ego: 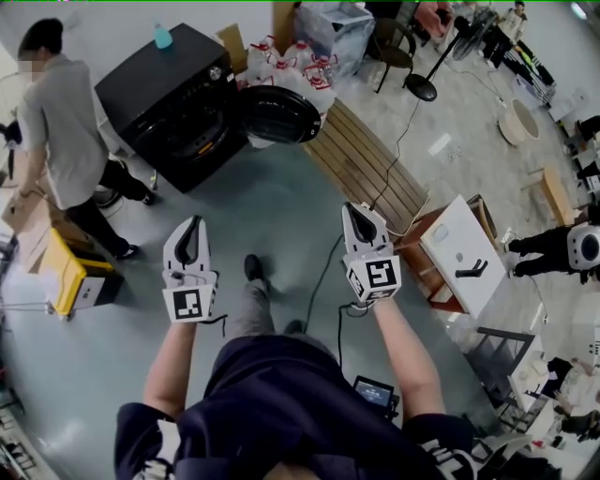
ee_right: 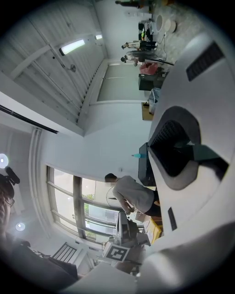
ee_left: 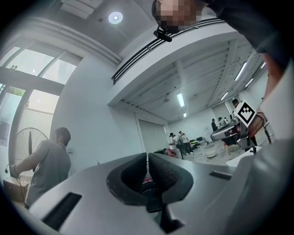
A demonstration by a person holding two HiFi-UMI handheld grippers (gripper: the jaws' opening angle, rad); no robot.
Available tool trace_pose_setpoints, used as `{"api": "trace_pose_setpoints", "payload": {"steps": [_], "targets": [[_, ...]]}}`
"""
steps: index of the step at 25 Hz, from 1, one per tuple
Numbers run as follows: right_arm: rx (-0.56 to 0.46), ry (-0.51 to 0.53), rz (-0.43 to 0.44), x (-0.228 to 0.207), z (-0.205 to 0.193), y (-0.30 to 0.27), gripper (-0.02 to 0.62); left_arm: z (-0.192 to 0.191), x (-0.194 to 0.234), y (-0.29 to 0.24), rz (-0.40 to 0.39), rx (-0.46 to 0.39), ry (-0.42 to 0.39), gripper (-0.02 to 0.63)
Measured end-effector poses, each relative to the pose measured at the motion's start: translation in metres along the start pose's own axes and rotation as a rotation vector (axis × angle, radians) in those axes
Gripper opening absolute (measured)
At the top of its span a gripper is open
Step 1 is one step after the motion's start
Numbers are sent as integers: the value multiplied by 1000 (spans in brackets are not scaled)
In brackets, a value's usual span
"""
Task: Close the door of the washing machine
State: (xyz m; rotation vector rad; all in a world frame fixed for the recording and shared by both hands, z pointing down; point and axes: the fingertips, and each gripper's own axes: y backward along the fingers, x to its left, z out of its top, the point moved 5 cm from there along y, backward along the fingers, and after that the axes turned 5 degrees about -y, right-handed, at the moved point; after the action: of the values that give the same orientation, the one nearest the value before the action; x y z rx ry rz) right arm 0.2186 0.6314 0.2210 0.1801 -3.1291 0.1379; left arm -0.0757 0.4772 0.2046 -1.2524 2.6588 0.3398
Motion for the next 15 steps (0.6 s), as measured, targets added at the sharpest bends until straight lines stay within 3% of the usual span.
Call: {"api": "trace_pose_setpoints", "payload": {"steps": [10,15], "targets": [[45,-29,-69,-21,-14,-192,20,-59,97,-133,-96,15,22,34],[72,-19,-92,-43,-20,-261,20,-78,133,-184,-90,38,25,34]]}}
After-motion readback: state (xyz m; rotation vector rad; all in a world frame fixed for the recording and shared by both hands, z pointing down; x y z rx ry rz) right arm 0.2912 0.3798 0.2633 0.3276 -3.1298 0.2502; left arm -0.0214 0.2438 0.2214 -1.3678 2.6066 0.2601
